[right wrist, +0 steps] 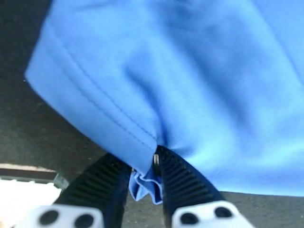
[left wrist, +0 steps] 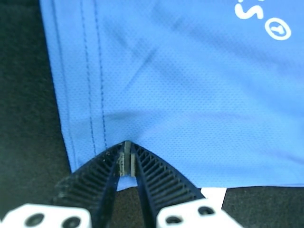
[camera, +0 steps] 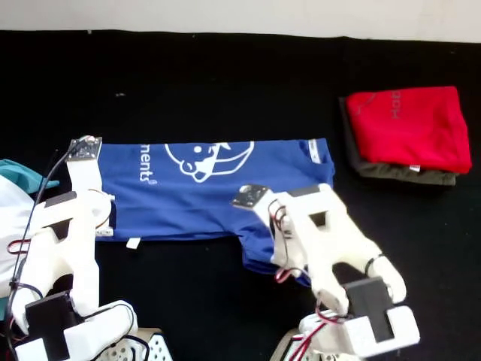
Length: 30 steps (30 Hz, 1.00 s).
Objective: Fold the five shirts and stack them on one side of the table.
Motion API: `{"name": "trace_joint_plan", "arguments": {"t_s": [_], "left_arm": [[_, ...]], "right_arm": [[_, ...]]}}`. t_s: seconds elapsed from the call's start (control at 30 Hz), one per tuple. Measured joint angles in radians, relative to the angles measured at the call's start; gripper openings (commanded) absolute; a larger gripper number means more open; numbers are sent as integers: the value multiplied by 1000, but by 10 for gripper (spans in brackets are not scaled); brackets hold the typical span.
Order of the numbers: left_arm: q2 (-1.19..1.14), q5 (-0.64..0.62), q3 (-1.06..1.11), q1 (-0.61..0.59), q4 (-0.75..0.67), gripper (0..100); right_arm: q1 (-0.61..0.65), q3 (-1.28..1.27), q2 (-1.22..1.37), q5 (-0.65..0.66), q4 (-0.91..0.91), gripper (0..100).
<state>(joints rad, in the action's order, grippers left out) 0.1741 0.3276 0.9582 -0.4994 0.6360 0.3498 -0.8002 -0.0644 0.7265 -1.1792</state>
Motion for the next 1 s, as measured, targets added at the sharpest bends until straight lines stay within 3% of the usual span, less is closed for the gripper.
{"name": "trace_joint_plan", "arguments": {"t_s": [0.33,0.63,0.8,1.0], "left_arm": [[0,0,0,-5,-2,10],[0,0,0,-5,-2,10],[0,0,0,-5,-2,10],[0,0,0,-5,-2,10]], "right_arm": [[-130,336,-107,0,-175,11],[-161,669,176,0,-124,35],[-167,891,400,-121,-123,209],[-201,1076,517,-316,-121,166]]}}
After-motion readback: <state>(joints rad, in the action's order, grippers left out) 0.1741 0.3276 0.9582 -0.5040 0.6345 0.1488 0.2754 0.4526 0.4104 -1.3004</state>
